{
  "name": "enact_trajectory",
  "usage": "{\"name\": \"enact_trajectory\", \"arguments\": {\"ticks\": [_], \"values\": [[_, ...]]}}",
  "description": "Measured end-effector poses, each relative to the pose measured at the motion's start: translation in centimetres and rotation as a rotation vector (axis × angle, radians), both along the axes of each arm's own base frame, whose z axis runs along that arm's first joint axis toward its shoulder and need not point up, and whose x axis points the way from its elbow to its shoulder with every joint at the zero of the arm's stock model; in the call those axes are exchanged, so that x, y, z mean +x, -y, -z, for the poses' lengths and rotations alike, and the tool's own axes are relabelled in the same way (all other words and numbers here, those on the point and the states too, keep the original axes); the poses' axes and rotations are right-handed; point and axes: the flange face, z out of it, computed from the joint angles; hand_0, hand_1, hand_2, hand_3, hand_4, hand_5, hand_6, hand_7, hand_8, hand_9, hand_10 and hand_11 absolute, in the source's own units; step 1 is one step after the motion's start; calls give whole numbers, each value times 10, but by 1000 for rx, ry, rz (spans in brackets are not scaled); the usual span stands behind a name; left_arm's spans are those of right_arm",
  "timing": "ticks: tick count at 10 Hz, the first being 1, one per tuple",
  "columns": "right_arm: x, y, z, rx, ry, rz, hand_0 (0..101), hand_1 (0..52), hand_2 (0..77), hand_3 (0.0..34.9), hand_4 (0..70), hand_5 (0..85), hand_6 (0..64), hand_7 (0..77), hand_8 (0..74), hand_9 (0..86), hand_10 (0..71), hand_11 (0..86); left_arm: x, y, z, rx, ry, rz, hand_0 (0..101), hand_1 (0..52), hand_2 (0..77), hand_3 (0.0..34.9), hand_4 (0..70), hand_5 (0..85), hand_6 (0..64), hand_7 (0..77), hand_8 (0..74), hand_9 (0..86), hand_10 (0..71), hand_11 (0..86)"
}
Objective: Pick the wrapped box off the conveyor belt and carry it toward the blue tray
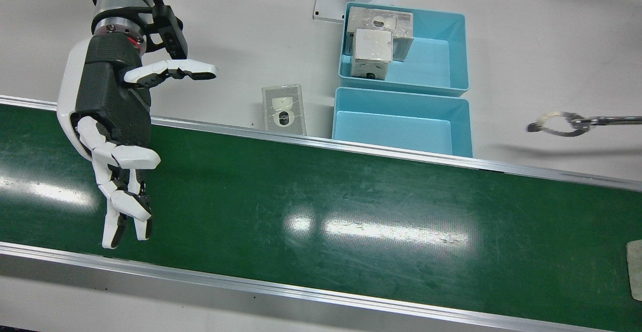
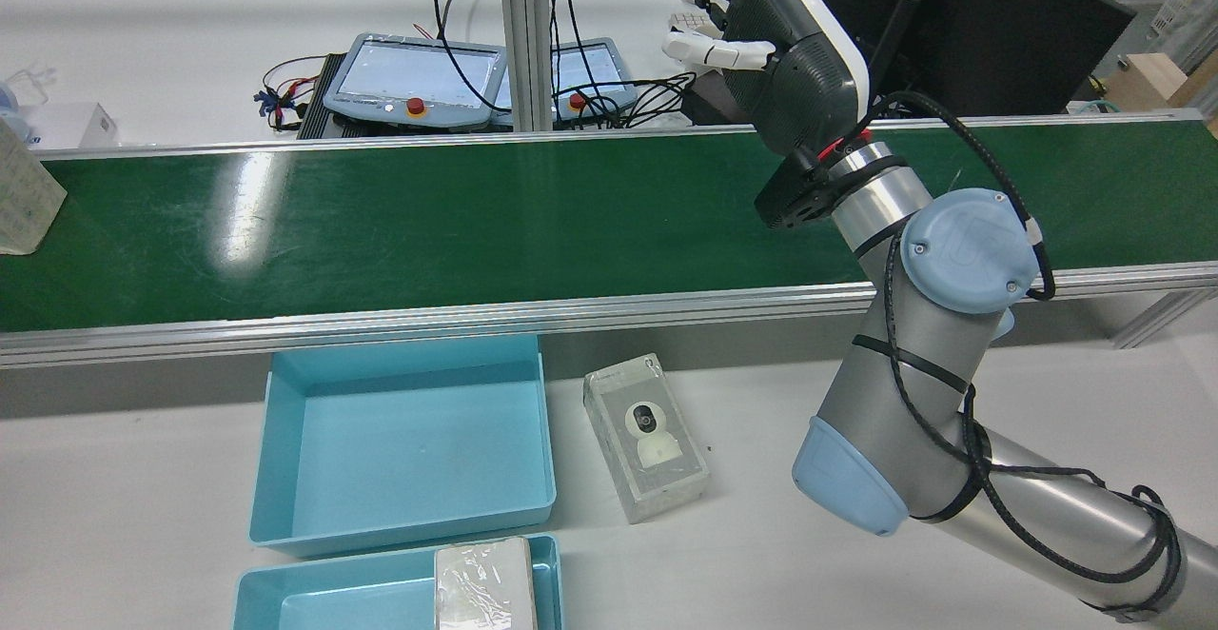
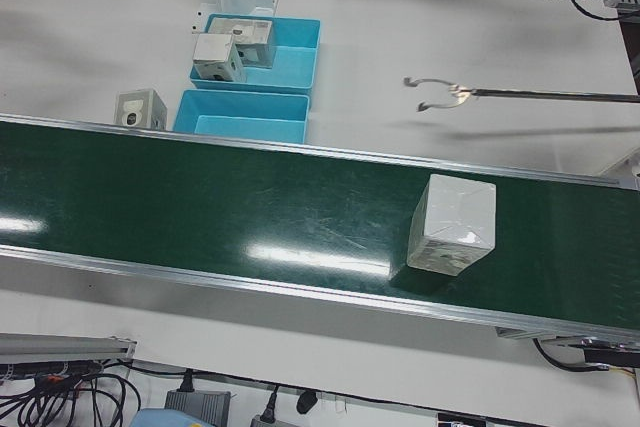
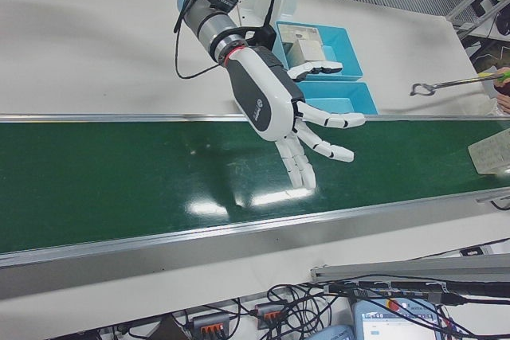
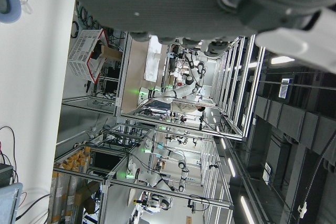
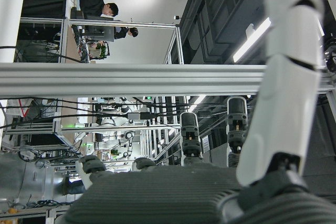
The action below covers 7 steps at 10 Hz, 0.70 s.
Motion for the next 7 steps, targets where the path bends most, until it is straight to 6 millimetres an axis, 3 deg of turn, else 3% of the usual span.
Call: {"name": "enact_trajectory", "arguments": {"ticks": [2,5,6,7], "values": [[8,-1,-5,-4,-7,-5,452,120,180,298,251,224,0,196,0,16,27,38,0,0,0,0,0,0,0,0,11,0,0,5,0,5,5,0,0,0],[5,-16,11,28,6,14,457,125,191,299,251,235,0,196,0,27,27,38,0,0,0,0,0,0,0,0,5,0,0,5,0,5,5,0,5,0],[5,-24,22,60,-26,50,492,191,196,298,224,349,0,158,0,22,27,44,0,0,0,0,0,0,0,0,5,0,0,5,0,5,5,0,5,0],[12,-27,28,76,-104,109,471,98,147,298,202,338,0,158,0,22,27,44,0,0,0,0,0,0,0,0,5,0,0,5,0,5,5,5,5,0]]}}
